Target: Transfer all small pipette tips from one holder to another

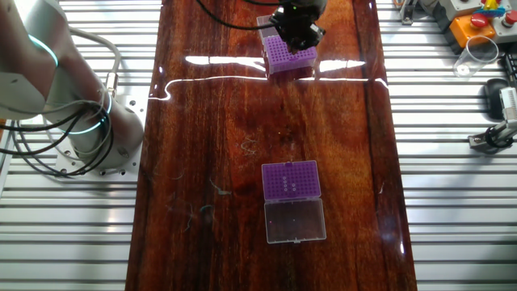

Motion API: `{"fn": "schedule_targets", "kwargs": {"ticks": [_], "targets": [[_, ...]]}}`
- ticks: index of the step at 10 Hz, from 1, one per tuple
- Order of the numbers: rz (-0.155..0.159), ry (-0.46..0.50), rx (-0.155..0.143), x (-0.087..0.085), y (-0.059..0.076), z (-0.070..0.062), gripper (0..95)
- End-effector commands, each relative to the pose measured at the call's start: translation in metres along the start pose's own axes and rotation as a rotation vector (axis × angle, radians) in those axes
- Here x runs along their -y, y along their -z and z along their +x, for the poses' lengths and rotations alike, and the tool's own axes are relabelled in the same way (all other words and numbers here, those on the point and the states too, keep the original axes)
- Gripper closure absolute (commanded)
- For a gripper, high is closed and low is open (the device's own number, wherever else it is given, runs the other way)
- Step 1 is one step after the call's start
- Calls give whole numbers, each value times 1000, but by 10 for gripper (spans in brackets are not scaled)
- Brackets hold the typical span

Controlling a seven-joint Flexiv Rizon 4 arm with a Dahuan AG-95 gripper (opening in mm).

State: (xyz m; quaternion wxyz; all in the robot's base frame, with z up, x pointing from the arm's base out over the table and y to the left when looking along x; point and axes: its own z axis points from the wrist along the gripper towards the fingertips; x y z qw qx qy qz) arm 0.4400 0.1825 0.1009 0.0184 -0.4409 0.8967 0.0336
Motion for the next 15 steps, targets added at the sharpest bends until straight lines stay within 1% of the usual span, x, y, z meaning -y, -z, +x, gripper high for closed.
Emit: {"fn": "schedule_targets", "kwargs": {"ticks": [1, 2, 3, 4, 5, 6, 7, 8, 9, 10, 12, 13, 14, 15], "targets": [[7, -157, 6, 1, 0, 1, 950], [-11, -170, 16, 1, 1, 2, 950], [-12, -168, 9, 6, 3, 9, 950], [-12, -151, 6, 15, 6, 23, 950], [-7, -129, 1, 26, 7, 39, 950], [-5, -105, 0, 44, 8, 68, 950], [-6, -77, -5, 59, 8, 88, 950], [-6, -48, -20, 78, 12, 112, 950], [-5, -23, -24, 89, 15, 128, 950], [-11, -20, -34, 92, 16, 135, 950], [-12, -73, -35, 92, 16, 135, 950], [-2, -130, -40, 92, 16, 135, 950], [15, -209, -37, 92, 16, 135, 950], [20, -254, -42, 92, 16, 135, 950]]}}
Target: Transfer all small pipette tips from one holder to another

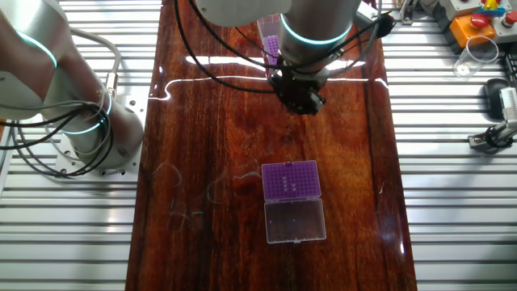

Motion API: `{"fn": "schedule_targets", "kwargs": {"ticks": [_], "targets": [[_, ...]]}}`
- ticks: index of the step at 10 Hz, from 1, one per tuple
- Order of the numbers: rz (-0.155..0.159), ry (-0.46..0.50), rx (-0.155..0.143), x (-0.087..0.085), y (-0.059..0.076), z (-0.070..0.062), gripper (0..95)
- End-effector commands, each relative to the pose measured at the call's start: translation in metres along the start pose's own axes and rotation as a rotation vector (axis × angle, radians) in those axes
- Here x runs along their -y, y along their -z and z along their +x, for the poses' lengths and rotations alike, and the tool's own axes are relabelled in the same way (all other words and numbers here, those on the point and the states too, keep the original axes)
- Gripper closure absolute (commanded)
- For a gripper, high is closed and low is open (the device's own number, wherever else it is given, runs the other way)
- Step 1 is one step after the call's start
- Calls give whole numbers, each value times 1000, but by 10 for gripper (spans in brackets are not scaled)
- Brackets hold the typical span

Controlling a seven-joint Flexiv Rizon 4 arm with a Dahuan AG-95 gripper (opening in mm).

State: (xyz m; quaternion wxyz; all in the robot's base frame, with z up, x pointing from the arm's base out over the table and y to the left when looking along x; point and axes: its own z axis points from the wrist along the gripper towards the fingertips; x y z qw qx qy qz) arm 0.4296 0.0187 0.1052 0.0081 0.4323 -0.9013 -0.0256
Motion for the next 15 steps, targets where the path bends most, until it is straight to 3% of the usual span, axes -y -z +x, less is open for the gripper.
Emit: {"fn": "schedule_targets", "kwargs": {"ticks": [1, 3, 4, 7, 9, 12, 15], "targets": [[24, -250, 8, 1, -1, -1, 950], [28, -251, -3, 6, -1, 7, 950], [27, -204, -3, 25, -3, 34, 950], [25, -114, -5, 61, 1, 80, 950], [27, -72, -6, 79, 1, 100, 950], [27, -29, -8, 99, -7, 115, 950], [29, -23, -11, 102, -12, 112, 950]]}}
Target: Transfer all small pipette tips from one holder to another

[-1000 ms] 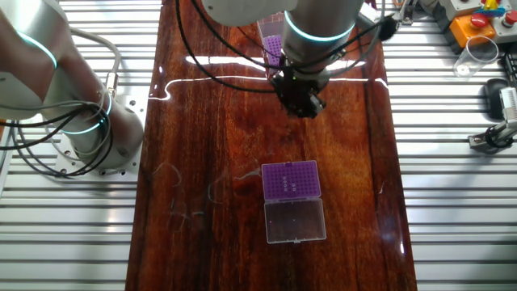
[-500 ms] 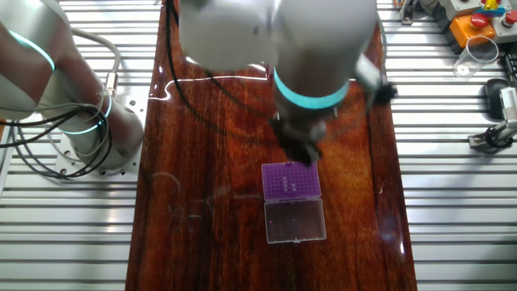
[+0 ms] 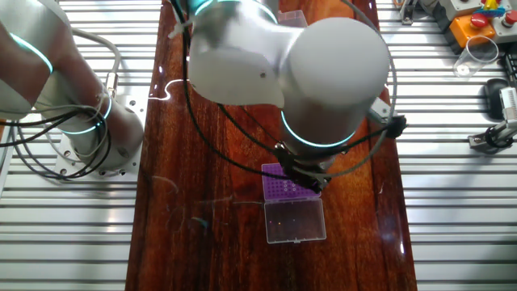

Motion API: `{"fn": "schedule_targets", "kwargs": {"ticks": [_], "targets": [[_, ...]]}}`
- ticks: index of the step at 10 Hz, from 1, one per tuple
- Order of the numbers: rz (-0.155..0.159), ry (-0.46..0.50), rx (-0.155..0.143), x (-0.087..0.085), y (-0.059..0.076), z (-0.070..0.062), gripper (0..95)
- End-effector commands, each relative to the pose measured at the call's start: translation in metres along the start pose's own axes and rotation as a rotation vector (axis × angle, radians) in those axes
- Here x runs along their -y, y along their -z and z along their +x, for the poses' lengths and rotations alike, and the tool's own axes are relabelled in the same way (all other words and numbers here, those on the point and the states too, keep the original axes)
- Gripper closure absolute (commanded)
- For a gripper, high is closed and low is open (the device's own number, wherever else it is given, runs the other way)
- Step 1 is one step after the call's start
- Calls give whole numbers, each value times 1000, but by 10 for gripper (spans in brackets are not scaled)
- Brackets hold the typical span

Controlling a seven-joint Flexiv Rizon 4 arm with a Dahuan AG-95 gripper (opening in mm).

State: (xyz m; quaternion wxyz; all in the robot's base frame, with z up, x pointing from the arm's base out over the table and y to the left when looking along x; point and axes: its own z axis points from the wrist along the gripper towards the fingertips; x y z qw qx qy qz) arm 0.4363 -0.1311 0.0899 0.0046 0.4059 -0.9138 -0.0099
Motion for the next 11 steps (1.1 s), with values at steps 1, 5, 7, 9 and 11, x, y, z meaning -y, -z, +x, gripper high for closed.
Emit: {"fn": "schedule_targets", "kwargs": {"ticks": [1, 5, 7, 9, 11], "targets": [[0, 40, -7, 3, -4, -1, 950], [-7, 37, -6, -1, -7, -2, 950], [-6, 37, -4, -5, -9, -2, 950], [-5, 39, -5, -6, -10, -2, 950], [-4, 43, -5, -6, -10, -2, 950]]}}
